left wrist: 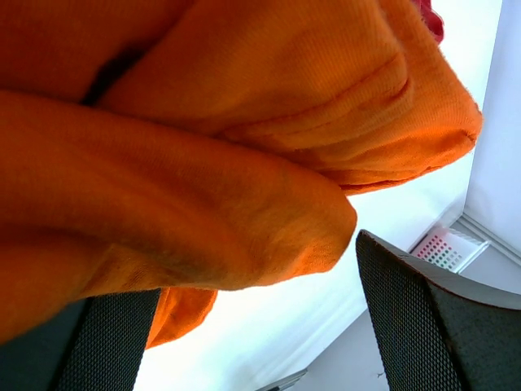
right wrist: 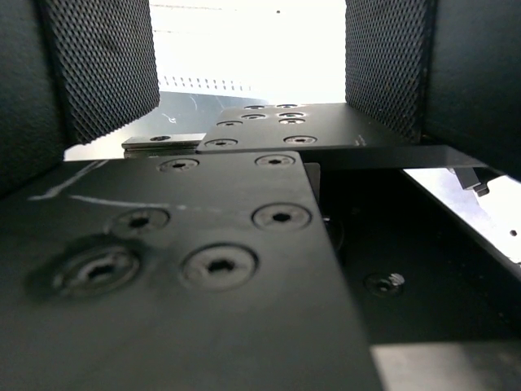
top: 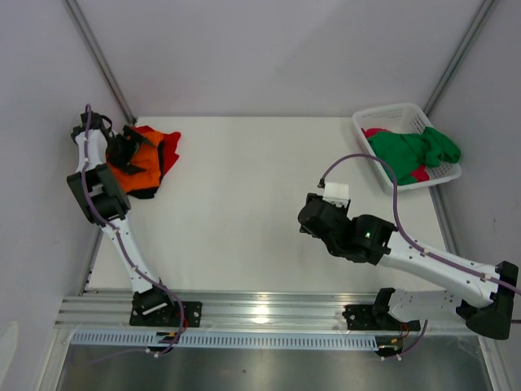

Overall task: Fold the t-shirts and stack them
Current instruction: Put the neatly folded tshirt into the corner of the board with the left arm

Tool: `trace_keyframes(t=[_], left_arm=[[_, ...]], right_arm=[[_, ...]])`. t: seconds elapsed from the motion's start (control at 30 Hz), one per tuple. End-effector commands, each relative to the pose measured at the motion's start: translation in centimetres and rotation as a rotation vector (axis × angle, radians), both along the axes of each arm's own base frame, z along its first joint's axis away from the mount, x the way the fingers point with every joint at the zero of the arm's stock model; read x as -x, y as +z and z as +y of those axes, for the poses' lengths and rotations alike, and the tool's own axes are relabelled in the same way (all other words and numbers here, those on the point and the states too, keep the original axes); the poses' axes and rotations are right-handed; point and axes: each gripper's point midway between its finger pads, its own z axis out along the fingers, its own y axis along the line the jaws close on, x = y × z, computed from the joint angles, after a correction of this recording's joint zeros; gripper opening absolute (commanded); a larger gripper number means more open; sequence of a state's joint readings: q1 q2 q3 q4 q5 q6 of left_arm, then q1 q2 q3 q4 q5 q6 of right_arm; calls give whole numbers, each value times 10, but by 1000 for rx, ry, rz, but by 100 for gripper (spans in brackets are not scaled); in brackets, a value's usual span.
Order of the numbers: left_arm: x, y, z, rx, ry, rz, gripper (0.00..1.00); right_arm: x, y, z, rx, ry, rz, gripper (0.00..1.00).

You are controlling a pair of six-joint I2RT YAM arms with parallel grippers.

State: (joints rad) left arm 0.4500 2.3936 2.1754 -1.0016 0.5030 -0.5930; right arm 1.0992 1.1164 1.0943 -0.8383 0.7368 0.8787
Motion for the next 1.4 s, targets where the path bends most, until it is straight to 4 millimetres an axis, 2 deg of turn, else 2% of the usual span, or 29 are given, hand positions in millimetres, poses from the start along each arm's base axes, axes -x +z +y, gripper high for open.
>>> trace_keyframes(t=[0.0, 0.07, 0.13, 0.27, 0.3, 0.5, 0.57, 0.67, 0.73, 0.77, 0.83, 0.9, 0.97, 1.0, 1.03, 1.07, 1.1, 1.13, 1.2, 1.23, 1.27, 1.3, 1.33, 1.37], left_arm=[[16, -47, 10, -44, -20, 114, 100], [20, -37, 6, -42, -32, 95, 100], [9, -16, 8, -68, -36, 5, 99], [3, 33, 6, -105, -45, -137, 99], [1, 50, 7, -120, -45, -169, 99], [10, 110, -9, -108, -63, -272, 100], [21, 129, -19, -111, -77, -292, 99], [40, 148, -42, -109, -113, -325, 99], [50, 151, -65, -111, -161, -339, 99], [61, 151, -78, -116, -183, -348, 99], [68, 161, -104, -124, -233, -381, 100], [83, 166, -133, -124, -288, -416, 99], [92, 169, -150, -135, -314, -439, 100], [100, 179, -164, -146, -345, -489, 99], [106, 182, -172, -146, -359, -502, 99], [110, 188, -178, -153, -376, -525, 100], [120, 201, -191, -160, -410, -576, 100], [121, 209, -196, -178, -429, -626, 100], [133, 231, -216, -172, -488, -728, 99], [143, 251, -222, -188, -501, -827, 99], [151, 263, -228, -194, -516, -887, 99], [160, 267, -237, -197, -534, -928, 100], [173, 288, -239, -227, -531, -1034, 100], [179, 296, -241, -236, -530, -1077, 100]], right_arm=[[-4, 21, -2, -34, -39, -50, 60], [-4, 21, -1, -36, -42, -52, 59], [-2, 19, 0, -34, -37, -53, 60], [-3, 13, 8, -37, -24, -44, 60], [-3, 12, 10, -40, -21, -42, 60], [-4, 4, 21, -52, -1, -43, 60], [-5, 2, 23, -58, 3, -46, 60], [-6, -3, 25, -55, 5, -48, 60], [-8, -8, 26, -34, -4, -50, 60], [-12, -4, 20, -25, -44, -55, 60], [-16, -14, 15, 50, -74, -36, 60], [-25, -10, 12, 98, -117, -63, 61], [-33, -7, 1, 164, -158, -91, 61], [-42, -1, -5, 177, -193, -101, 61], [-46, -4, -12, 218, -214, -94, 61], [-52, -1, -18, 230, -238, -101, 67], [-58, 3, -26, 261, -257, -117, 70], [-68, 7, -38, 264, -303, -120, 72], [-77, 13, -49, 262, -326, -123, 75], [-85, 17, -56, 264, -343, -133, 75], [-88, 23, -58, 255, -342, -145, 76], [-92, 26, -59, 253, -336, -154, 77], [-97, 31, -59, 252, -327, -168, 77], [-99, 34, -57, 244, -317, -174, 78]])
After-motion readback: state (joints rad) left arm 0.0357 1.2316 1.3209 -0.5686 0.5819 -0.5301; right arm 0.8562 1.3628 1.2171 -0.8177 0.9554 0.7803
